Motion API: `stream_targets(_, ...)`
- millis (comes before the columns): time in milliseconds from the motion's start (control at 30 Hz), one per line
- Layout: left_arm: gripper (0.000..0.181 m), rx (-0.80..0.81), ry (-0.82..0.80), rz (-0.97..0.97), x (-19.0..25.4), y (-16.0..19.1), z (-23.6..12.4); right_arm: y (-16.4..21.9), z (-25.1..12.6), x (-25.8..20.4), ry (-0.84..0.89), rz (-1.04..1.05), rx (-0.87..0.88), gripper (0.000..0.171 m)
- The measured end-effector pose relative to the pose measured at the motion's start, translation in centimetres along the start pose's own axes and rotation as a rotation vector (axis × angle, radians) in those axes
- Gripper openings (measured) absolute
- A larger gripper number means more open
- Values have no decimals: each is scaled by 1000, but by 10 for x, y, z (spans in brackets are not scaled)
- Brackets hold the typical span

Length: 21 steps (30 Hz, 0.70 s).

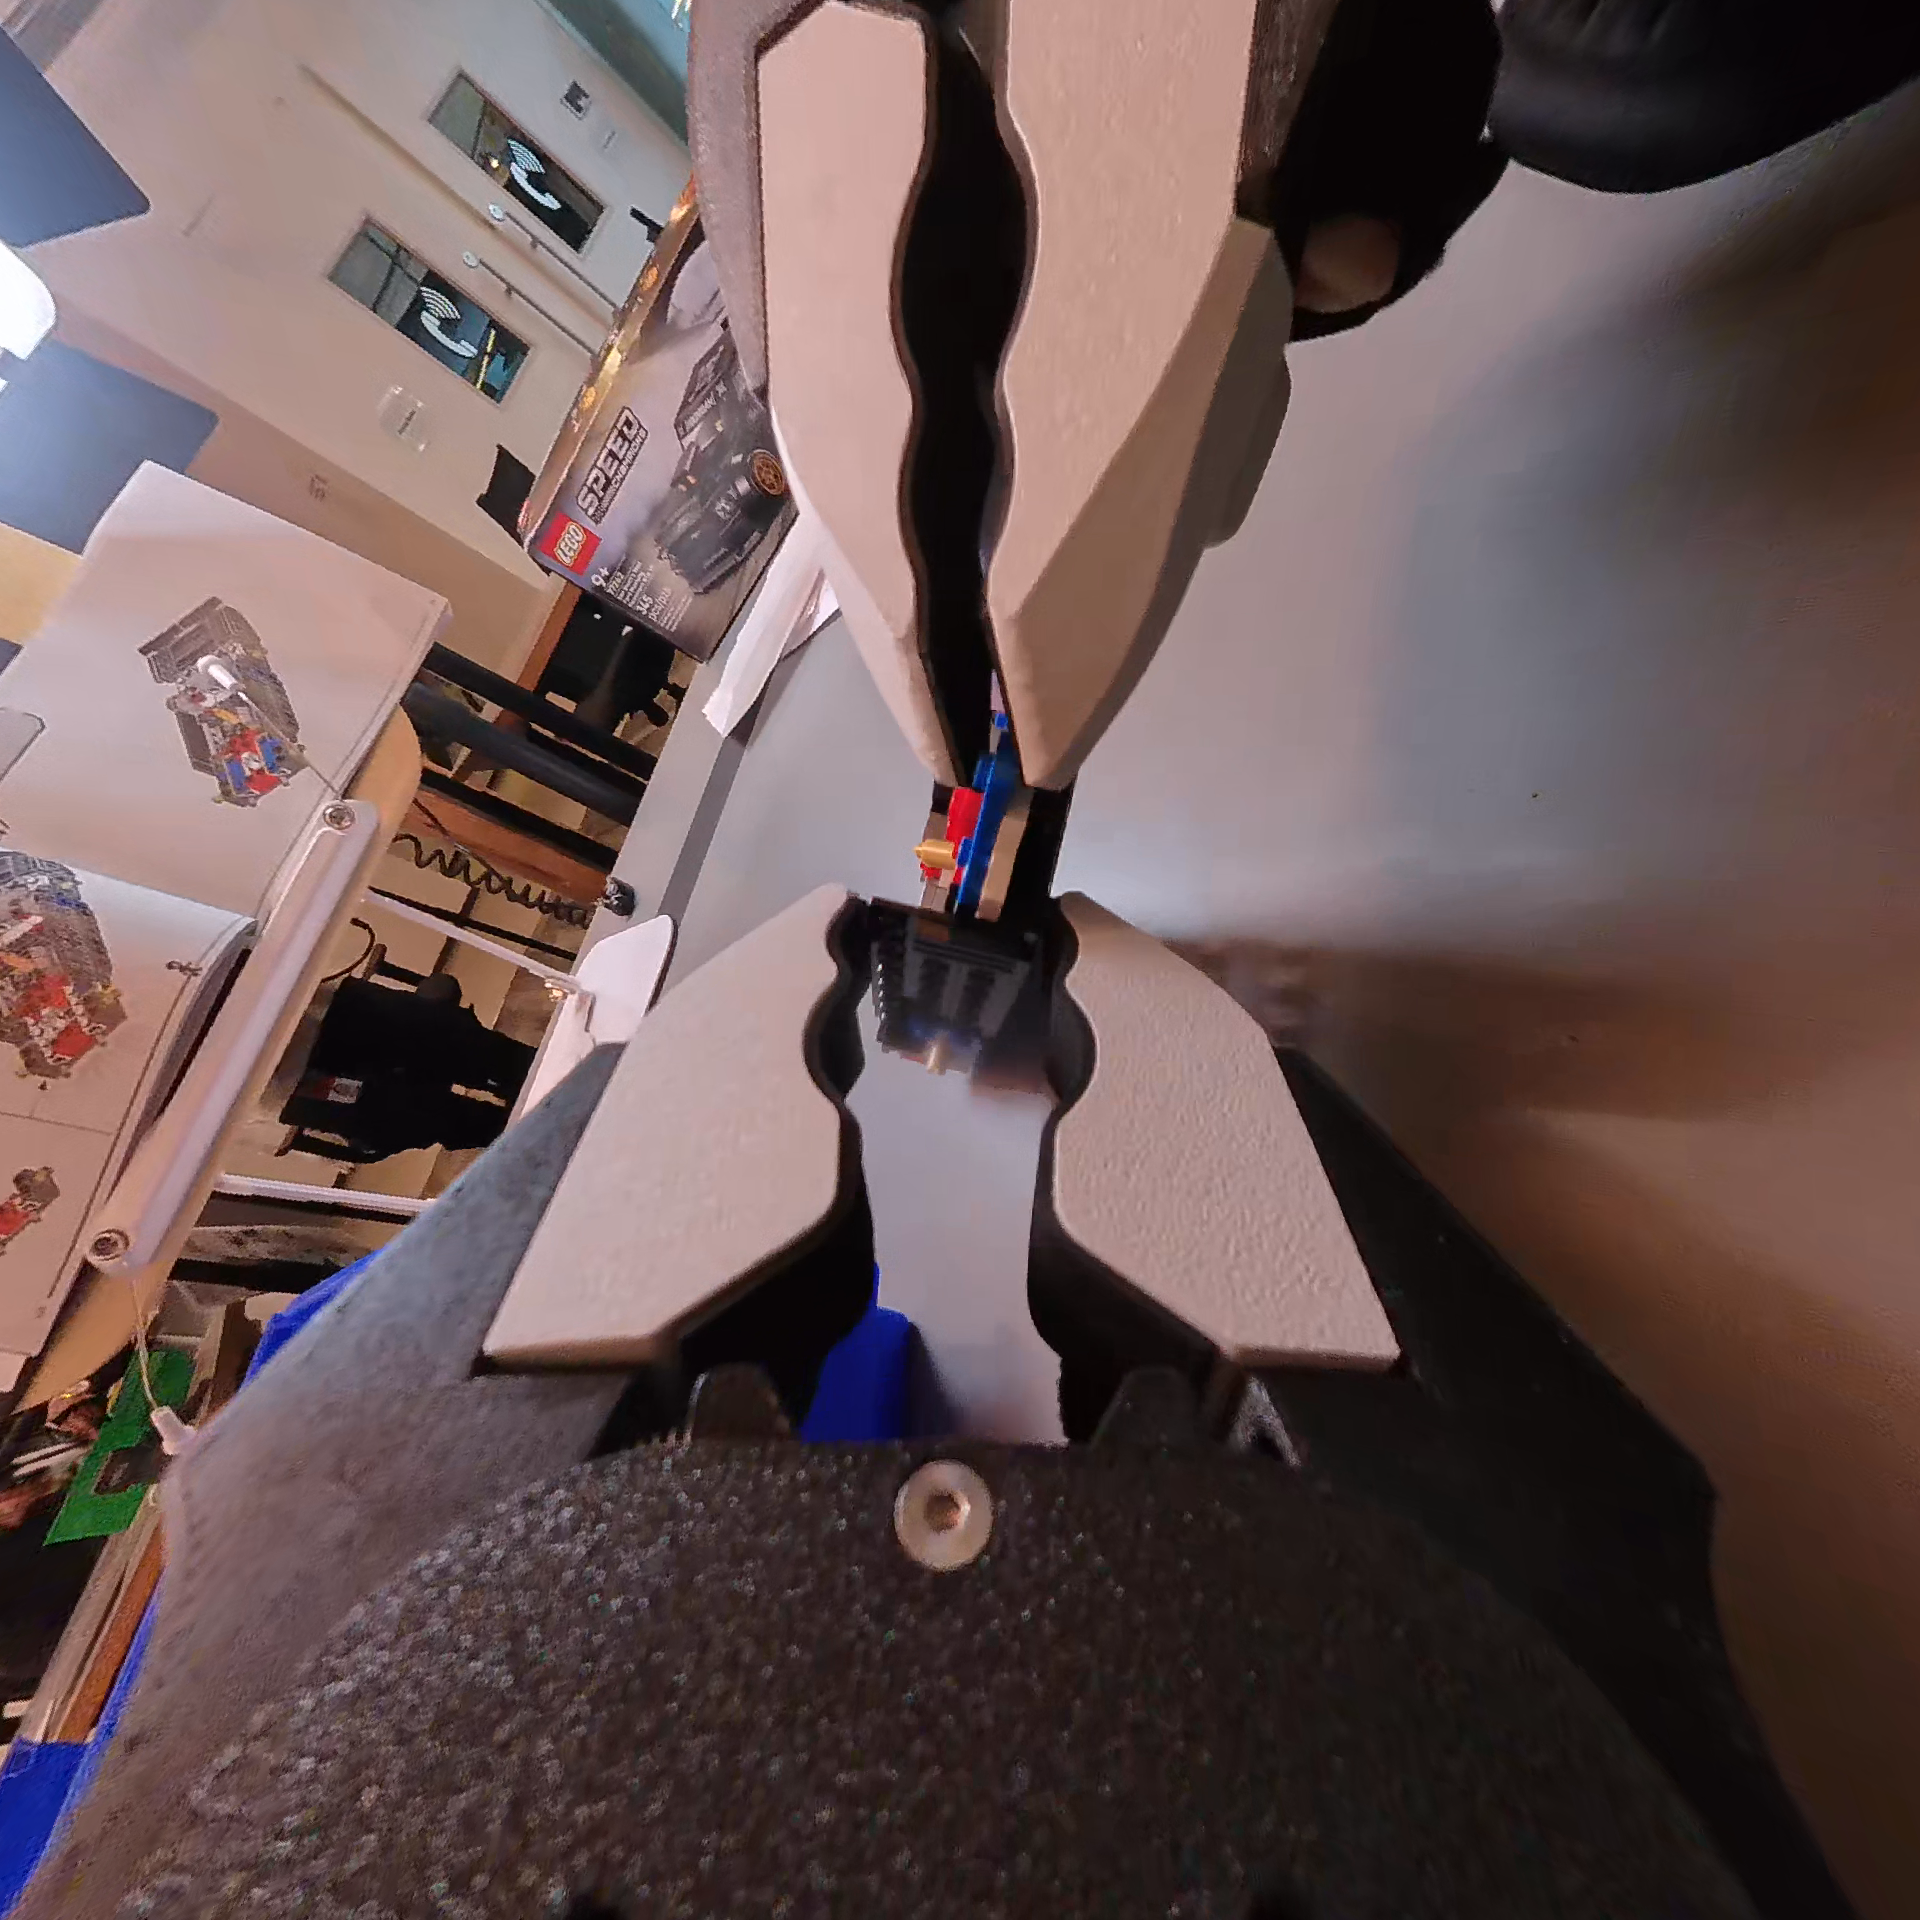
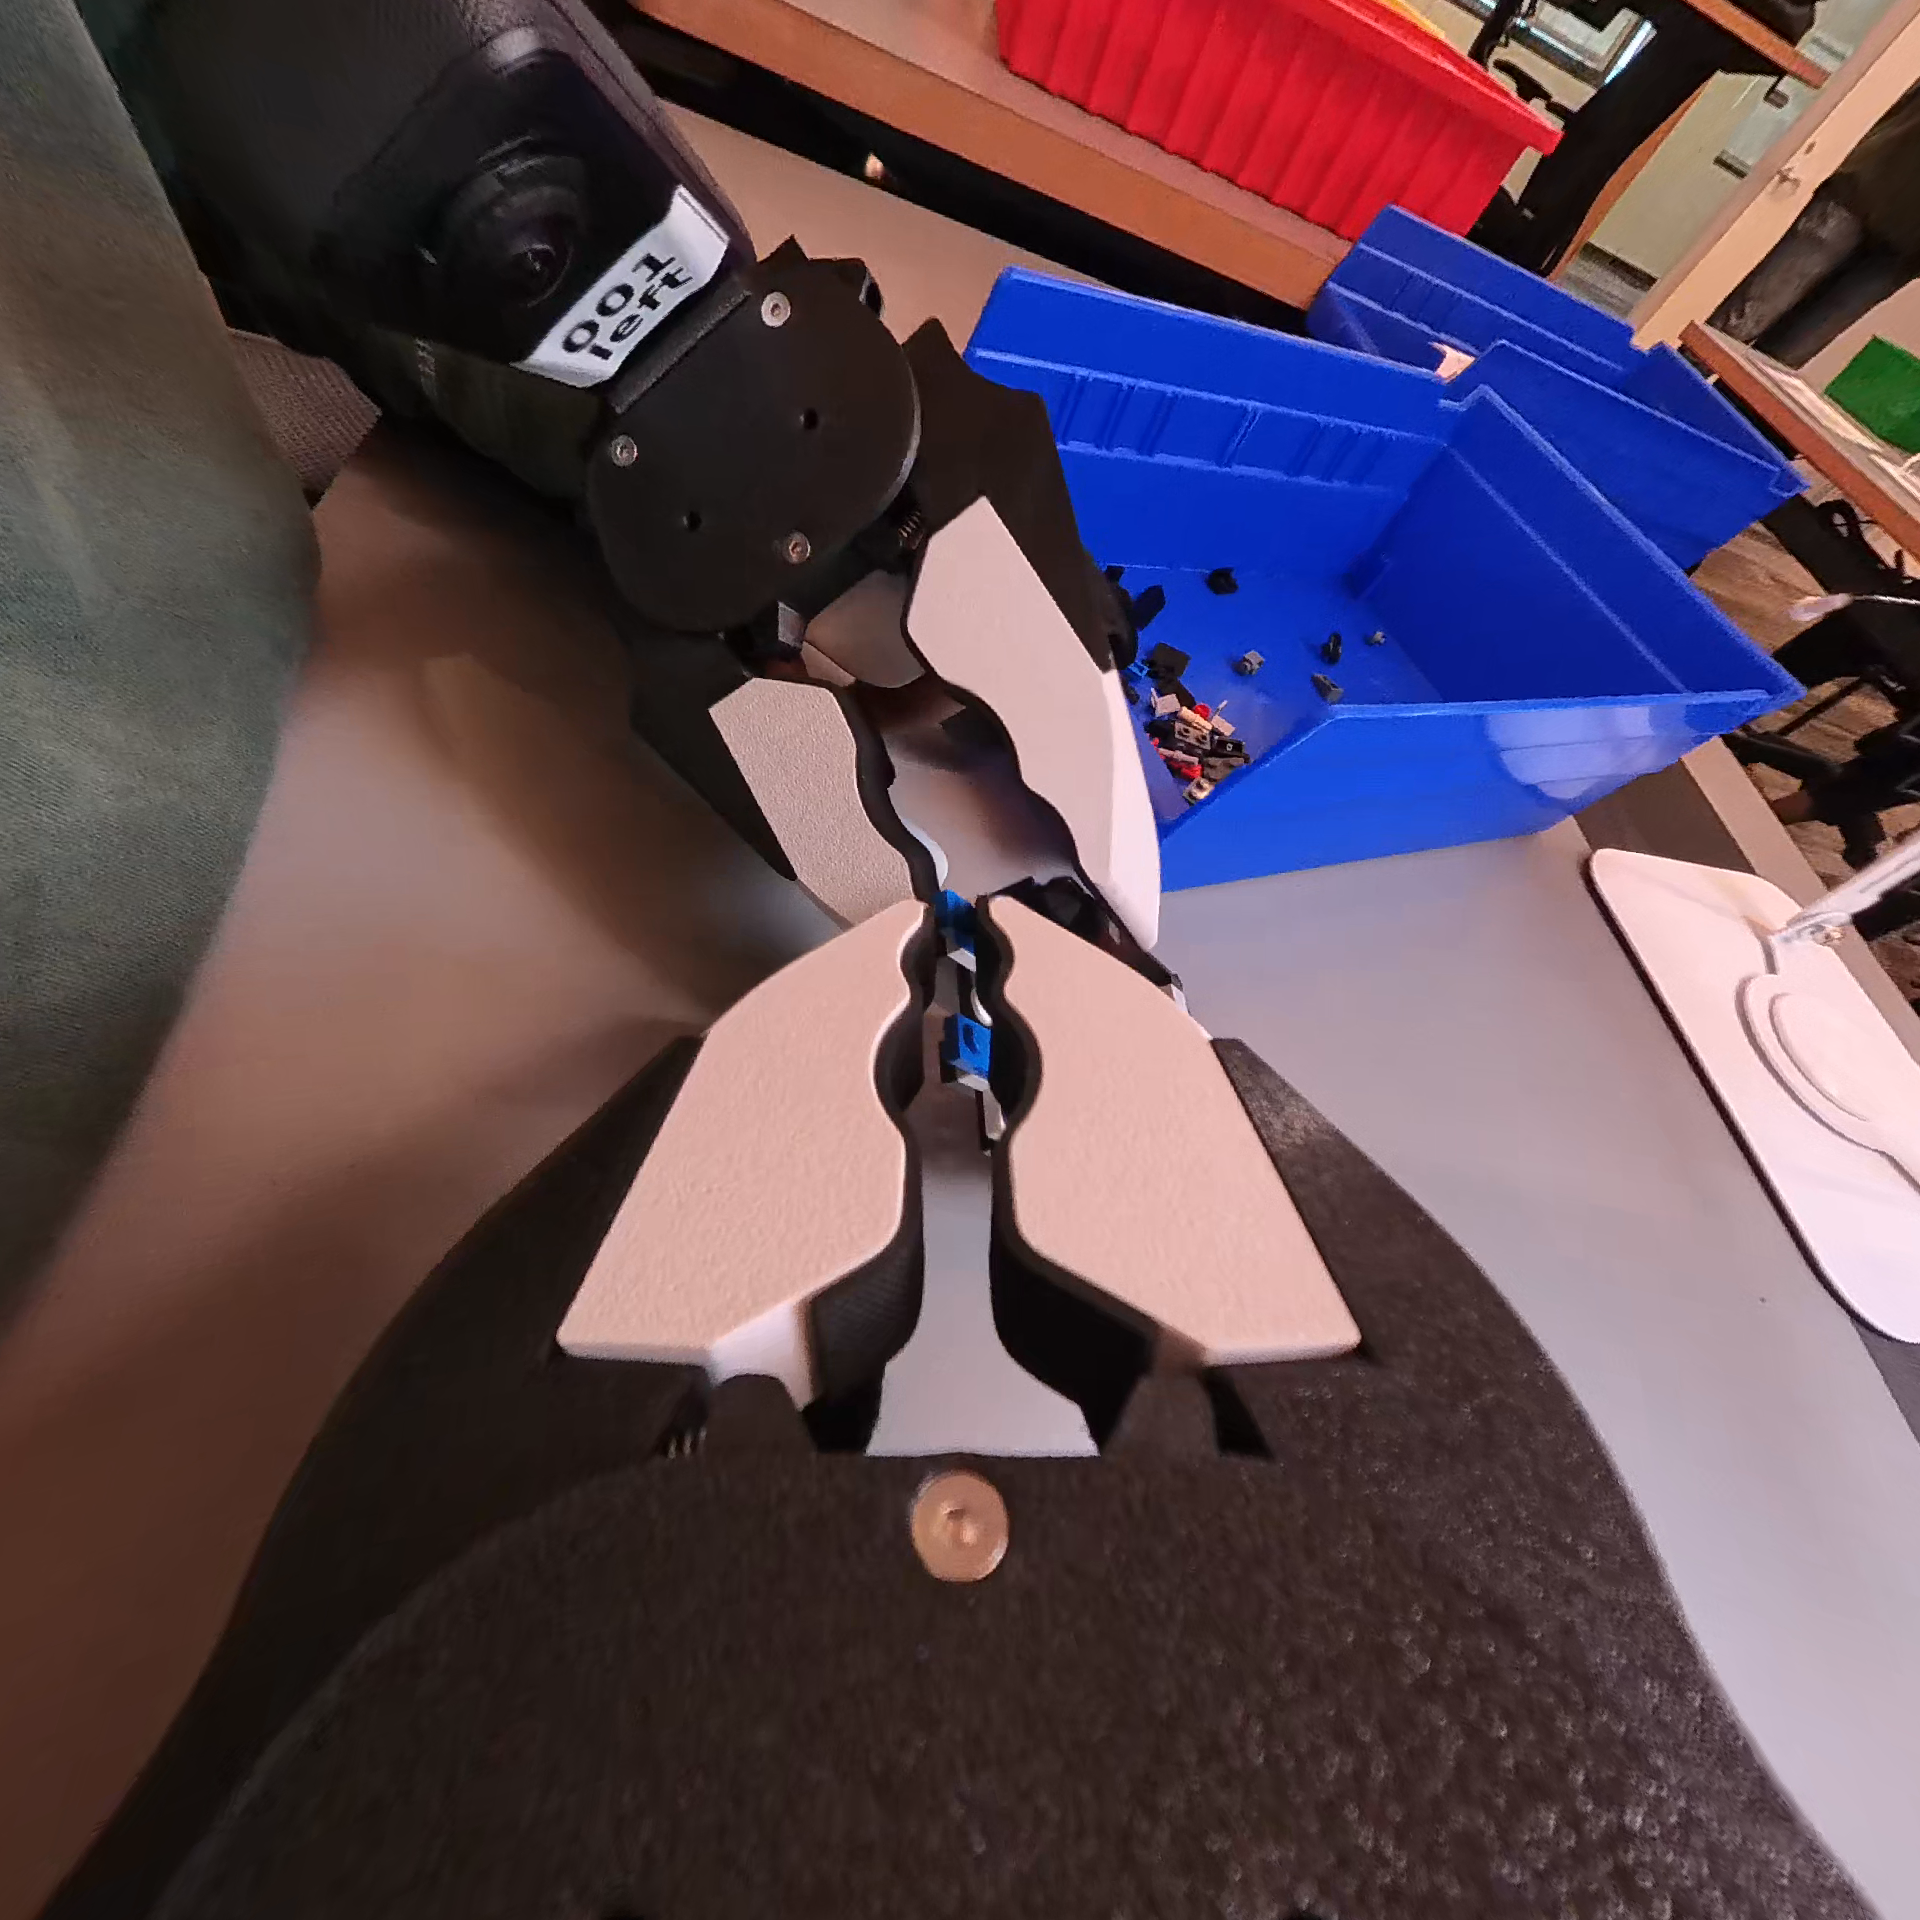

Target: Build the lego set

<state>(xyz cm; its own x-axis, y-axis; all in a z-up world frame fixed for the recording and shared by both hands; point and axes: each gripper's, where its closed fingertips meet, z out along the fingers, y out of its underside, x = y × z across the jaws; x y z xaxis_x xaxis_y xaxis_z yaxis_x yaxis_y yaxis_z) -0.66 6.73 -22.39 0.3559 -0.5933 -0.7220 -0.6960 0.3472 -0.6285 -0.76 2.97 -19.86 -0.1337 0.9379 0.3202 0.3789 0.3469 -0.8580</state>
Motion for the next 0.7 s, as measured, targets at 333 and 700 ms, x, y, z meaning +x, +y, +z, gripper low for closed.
stream_targets(333,31,-16,29,51,8,0,-2,4,2,-7,28,-99,-78,6)
stream_targets(700,31,-16,30,47,9,2,-5,5,5,-9,38,-92,-65,6)
